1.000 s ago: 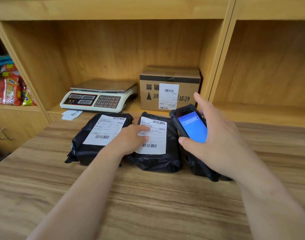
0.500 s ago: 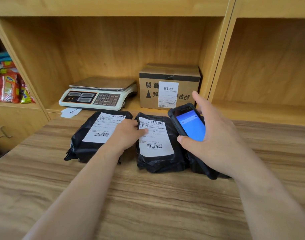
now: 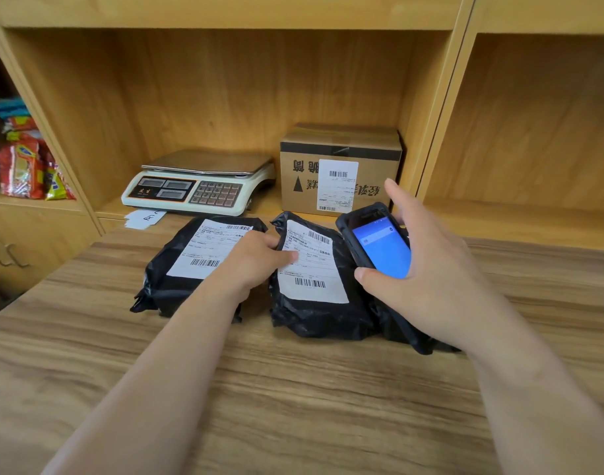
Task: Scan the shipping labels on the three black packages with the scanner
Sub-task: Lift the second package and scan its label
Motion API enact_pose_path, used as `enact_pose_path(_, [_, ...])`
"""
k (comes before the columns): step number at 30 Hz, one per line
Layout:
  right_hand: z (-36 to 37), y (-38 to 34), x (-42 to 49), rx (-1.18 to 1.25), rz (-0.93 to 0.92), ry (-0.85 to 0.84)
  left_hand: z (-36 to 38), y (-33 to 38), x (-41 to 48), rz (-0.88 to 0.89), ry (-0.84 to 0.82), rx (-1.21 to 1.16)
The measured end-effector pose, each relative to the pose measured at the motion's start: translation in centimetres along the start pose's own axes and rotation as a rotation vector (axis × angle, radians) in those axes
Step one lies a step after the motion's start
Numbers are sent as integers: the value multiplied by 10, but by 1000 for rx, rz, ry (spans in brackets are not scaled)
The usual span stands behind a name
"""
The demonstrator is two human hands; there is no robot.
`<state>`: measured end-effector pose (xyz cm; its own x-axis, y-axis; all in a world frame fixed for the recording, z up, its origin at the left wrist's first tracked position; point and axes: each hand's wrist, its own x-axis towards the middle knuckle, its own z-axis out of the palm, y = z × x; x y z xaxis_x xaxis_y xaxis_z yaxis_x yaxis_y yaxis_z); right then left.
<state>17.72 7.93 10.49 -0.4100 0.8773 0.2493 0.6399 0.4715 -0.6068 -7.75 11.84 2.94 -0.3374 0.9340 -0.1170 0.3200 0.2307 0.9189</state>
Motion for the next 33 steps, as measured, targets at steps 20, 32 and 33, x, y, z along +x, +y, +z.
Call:
enact_pose_path(20, [1,-2,-2,8,2,0,-18,26,-12,163,183,-330])
enact_pose_path(32, [6,-4,-3,-31,-38,-30,-27,41,-20,257,392,-557])
enact_pose_path(33, [7,-4,-3,-31,-43,-45,-27,40,-21,263,401,-561])
